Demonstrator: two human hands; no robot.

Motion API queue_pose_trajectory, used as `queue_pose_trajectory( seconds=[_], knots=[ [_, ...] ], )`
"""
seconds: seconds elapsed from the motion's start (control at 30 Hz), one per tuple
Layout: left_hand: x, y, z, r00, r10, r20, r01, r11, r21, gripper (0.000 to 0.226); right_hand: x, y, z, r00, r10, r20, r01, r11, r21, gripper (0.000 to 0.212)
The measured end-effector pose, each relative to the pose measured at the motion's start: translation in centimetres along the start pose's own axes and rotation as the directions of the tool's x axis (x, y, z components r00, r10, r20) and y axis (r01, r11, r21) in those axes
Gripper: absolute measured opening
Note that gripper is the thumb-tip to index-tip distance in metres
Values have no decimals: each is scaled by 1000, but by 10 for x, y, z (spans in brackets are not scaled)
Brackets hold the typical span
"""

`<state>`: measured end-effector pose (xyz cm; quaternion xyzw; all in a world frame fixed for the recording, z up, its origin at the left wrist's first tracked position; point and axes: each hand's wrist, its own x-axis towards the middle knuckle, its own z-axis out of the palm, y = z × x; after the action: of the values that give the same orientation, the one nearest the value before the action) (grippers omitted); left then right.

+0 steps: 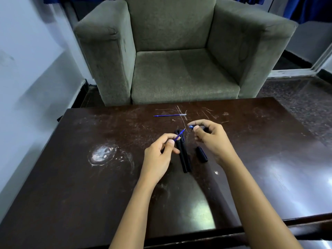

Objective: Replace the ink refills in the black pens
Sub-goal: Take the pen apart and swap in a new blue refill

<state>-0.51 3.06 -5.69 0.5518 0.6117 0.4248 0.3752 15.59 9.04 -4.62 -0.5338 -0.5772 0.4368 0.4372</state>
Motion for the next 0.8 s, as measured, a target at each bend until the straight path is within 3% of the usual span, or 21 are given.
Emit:
queue_pose_trajectory(
  seconds=[0.6, 0.8],
  knots=[
    [1, 0, 1, 1000, 14, 27, -14, 1000, 20, 24, -1, -9, -8, 994, -107, 34, 112, 978, -178, 26],
    [2, 0, 0, 998, -11, 56, 7, 997, 71, 21, -4, -17, -7, 966, -212, 150, 248, 926, -286, 35]
  ],
)
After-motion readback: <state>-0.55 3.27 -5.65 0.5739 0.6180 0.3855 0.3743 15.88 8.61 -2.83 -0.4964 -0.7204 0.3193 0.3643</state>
